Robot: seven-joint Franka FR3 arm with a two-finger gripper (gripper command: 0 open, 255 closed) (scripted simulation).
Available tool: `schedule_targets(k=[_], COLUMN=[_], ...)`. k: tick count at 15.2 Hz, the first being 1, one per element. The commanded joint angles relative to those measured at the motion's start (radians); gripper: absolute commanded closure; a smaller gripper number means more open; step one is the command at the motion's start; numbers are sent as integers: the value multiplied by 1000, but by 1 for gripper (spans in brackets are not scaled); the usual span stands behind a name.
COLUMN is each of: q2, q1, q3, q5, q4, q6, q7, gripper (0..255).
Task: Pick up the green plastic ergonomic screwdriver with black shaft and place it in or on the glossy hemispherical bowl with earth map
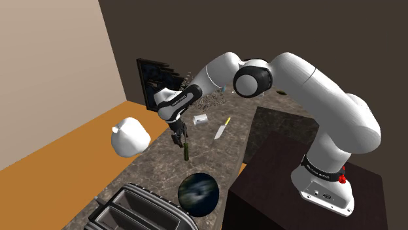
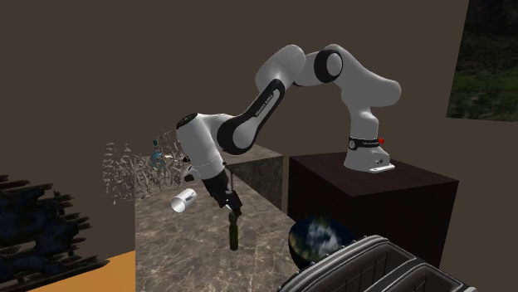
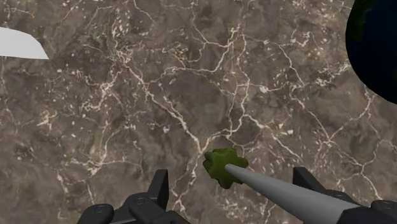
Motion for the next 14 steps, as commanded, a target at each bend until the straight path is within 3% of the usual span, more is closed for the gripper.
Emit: schedule_targets(k=[1, 10, 11, 14], q2=[7, 13, 13, 13], q1=[0, -1, -1, -1], q3=[0, -1, -1, -1], q5=[-1, -2, -2, -2], q4=[-16, -27, -27, -27], q6=[23, 40, 40, 40], q7=[1, 2, 2, 2], gripper=[0, 0, 255, 255])
